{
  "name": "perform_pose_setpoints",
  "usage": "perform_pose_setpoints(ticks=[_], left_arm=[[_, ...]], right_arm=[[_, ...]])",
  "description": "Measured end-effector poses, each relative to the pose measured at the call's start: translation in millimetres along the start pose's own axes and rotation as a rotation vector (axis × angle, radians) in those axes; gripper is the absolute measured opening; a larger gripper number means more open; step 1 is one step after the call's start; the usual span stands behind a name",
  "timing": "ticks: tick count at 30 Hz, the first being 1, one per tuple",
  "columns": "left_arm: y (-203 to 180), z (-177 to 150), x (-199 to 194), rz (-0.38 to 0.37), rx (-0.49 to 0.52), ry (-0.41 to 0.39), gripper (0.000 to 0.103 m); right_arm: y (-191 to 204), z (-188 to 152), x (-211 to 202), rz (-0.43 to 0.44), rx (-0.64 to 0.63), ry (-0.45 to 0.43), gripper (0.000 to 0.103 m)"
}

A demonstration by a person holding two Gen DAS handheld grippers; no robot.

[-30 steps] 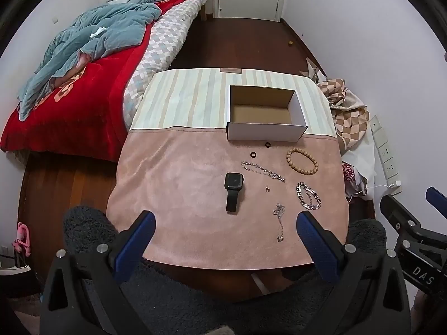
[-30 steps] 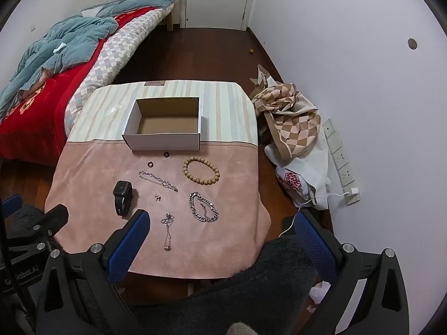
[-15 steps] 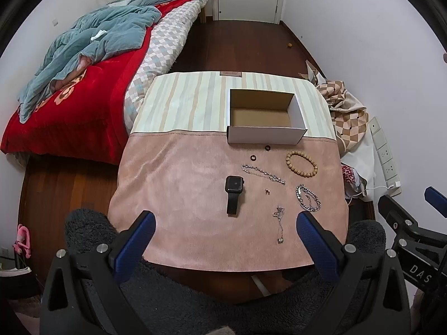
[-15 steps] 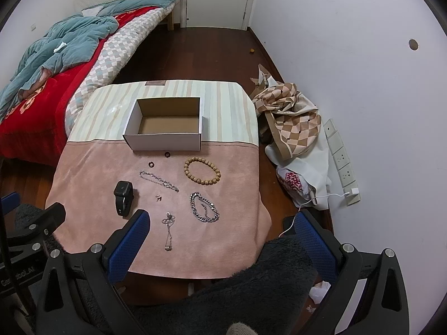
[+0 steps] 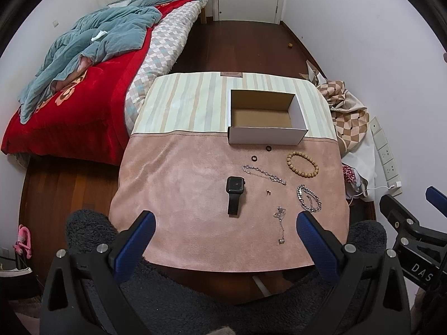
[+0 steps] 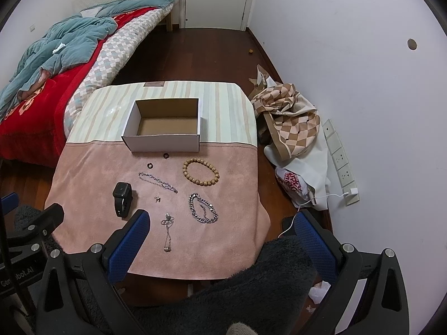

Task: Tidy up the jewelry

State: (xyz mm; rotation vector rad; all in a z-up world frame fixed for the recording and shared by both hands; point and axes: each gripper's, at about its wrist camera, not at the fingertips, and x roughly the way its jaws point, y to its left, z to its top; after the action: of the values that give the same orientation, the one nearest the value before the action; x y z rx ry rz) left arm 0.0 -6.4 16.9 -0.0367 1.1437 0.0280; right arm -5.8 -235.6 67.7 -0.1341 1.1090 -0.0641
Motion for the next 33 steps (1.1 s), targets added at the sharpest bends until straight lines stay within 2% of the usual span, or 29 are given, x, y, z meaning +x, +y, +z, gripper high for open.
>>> perform_pose_setpoints(ticks=[33], left_arm=[[-1.9,11.4,-4.2,-0.002,-0.003,-0.008,0.103]], right_arm=[[-2.6,6.7,-4.4,-0.011,-0.001,-0.012,0.103]])
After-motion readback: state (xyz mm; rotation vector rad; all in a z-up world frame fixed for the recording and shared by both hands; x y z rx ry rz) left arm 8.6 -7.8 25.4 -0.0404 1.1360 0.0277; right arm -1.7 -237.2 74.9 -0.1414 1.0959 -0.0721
